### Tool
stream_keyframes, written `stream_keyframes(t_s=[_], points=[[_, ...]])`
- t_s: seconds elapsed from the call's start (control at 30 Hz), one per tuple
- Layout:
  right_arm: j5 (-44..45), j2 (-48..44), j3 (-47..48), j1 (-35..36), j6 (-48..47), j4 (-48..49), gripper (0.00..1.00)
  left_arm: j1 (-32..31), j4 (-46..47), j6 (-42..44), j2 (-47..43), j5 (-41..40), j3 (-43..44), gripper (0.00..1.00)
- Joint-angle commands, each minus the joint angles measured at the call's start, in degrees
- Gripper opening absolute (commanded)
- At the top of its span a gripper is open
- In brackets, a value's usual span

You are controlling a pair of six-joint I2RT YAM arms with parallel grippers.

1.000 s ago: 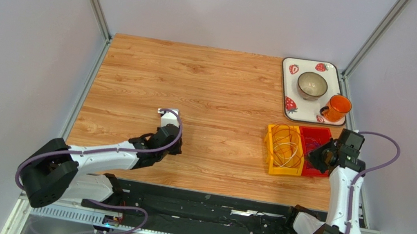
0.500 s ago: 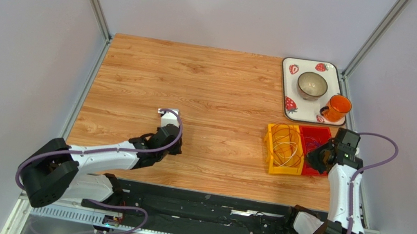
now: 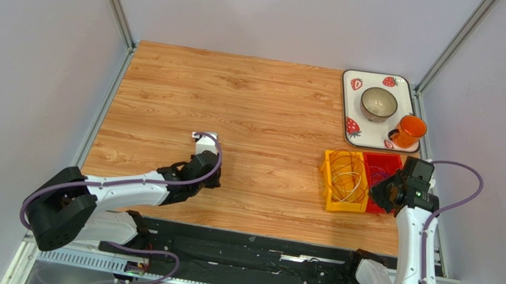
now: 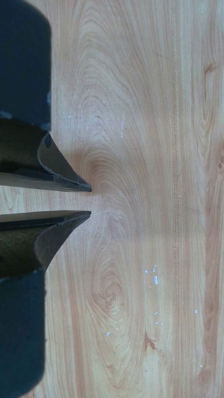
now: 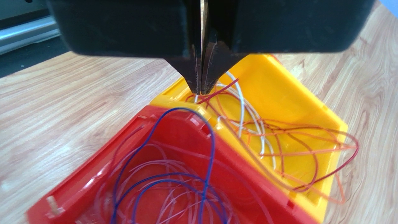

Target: Untangle the cables

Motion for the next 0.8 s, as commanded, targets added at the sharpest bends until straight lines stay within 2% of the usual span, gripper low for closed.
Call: stream_keyframes(t_s=[0.0, 0.13, 0.47, 0.77], points=[[-0.68, -2.38, -2.98, 4.1, 4.13, -0.3, 0.0, 0.0, 1.11, -0.43, 0.27, -0.45, 1.77, 0.3], [1.69, -2.21, -5.46, 4.2, 5.27, 0.75, 0.0, 0.0, 1.2, -0.51, -0.17, -0.36, 1.6, 0.29], [8.45, 0.86, -1.6, 4.2, 3.96, 1.01, 0.0, 0.0, 1.37, -0.51, -0.61, -0.45, 1.25, 0.29], [10.91, 4.11, -0.37, 4.2, 3.34, 3.74, 0.0, 0.0, 1.37, -0.51, -0.53, -0.45, 1.25, 0.29]])
